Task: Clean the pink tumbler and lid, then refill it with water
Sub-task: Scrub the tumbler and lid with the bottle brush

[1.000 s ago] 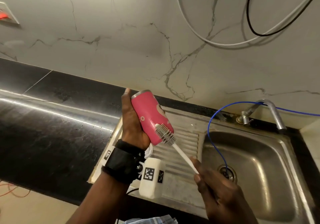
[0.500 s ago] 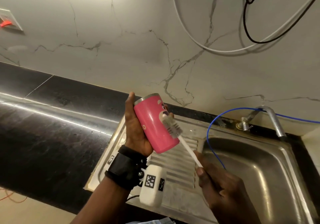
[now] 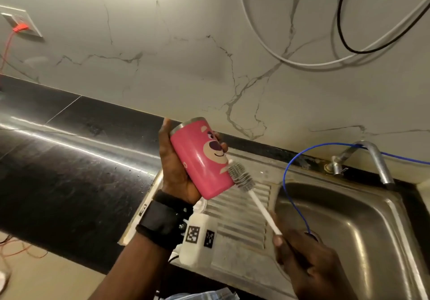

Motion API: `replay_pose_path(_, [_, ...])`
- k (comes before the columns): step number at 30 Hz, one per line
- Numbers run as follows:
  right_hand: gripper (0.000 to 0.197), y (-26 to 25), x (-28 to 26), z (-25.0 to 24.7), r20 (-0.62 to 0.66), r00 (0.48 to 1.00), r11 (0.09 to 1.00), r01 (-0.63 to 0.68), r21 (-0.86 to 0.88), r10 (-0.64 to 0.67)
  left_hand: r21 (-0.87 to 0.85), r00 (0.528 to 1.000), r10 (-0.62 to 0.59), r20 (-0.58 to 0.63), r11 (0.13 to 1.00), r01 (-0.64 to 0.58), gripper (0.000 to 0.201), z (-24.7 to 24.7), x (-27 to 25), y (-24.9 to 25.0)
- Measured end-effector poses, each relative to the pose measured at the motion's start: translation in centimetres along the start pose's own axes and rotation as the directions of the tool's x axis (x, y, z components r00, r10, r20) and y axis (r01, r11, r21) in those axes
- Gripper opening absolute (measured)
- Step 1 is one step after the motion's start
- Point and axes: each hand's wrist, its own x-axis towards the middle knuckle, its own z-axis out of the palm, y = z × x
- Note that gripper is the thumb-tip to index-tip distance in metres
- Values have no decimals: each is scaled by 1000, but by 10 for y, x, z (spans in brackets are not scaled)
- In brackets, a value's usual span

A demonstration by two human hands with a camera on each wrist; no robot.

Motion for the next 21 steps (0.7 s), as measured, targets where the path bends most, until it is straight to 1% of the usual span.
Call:
replay_pose_path(3, [52,-2,8,6,-55,998,999,-35,25,37,-12,997,-80,-15,997,80,82,1,-9,-24])
replay_pose_path(4, [50,-2,11,9,-68,997,999,-36,32,38,3,995,-96,-17,995,96,82,4,-12,-32])
replay_pose_path(7, [46,-2,9,7,-73,996,997,-36,74,41,6,996,-83,-31,997,83,81,8,-12,-36])
replay_pose_path(10, [48,2,-10,-2,-64,998,1000,-11,2,11,-9,996,-69,-57,998,69,82,6,-5,-23])
replay_pose_path(13, [48,11,-24,-7,-68,998,1000,-17,0,17,-8,986,-104,-127,995,103,86,2,-1,-22])
replay_pose_path(16, [48,15,-25,-2,-93,995,999,-31,-35,28,-73,961,-213,-177,977,203,86,-1,0,-38])
replay_pose_path(18, [45,14,-21,1,-113,993,997,-31,-67,23,-111,946,-232,-224,971,212,87,-5,2,-47])
replay_pose_path(21, [45,14,-15,3,-133,991,997,-36,-65,27,-122,937,-222,-270,973,196,95,-8,8,-50])
